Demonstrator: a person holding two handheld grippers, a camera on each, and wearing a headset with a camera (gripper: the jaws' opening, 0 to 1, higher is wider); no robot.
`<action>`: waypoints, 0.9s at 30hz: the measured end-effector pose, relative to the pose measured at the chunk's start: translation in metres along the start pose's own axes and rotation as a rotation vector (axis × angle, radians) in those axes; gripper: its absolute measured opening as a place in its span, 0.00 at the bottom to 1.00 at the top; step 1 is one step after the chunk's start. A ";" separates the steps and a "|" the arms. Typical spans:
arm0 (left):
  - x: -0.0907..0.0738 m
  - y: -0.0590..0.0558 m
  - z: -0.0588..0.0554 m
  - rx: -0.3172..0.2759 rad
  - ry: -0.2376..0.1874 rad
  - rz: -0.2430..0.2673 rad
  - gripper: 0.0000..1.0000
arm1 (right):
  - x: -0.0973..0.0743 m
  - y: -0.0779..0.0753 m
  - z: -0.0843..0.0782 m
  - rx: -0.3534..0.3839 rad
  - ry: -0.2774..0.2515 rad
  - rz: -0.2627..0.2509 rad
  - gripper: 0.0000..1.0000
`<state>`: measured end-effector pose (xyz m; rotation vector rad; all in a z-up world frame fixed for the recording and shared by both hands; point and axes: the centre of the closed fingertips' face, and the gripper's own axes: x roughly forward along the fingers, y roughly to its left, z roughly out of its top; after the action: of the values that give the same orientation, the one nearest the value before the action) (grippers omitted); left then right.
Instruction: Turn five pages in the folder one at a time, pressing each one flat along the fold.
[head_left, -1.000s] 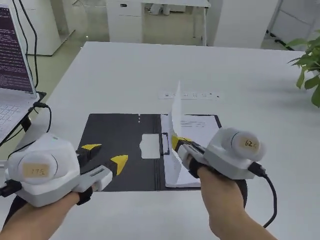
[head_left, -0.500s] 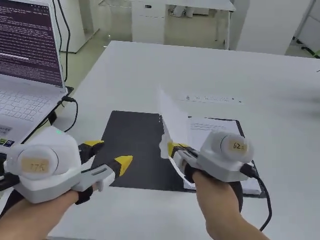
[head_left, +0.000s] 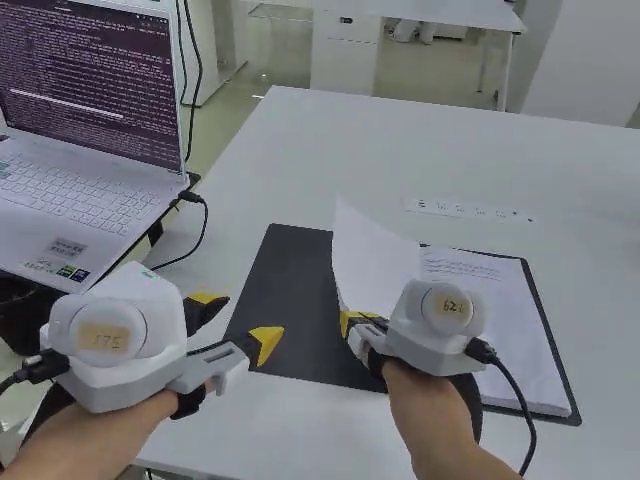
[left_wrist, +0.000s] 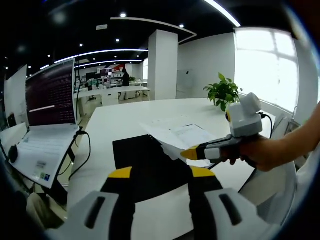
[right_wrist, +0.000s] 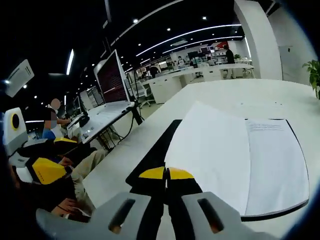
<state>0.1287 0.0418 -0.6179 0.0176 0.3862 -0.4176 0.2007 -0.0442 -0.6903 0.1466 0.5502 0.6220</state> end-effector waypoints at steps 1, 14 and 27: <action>-0.001 0.002 -0.002 -0.006 0.005 0.004 0.41 | 0.003 0.001 -0.004 -0.011 0.017 0.000 0.00; -0.004 0.015 -0.021 -0.014 0.053 0.016 0.40 | 0.046 -0.003 -0.050 -0.105 0.166 -0.020 0.00; 0.006 0.018 -0.054 -0.046 0.125 0.009 0.39 | 0.062 0.004 -0.072 -0.063 0.212 0.021 0.00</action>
<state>0.1210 0.0611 -0.6715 0.0010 0.5187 -0.3996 0.2021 -0.0064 -0.7776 0.0267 0.7330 0.6792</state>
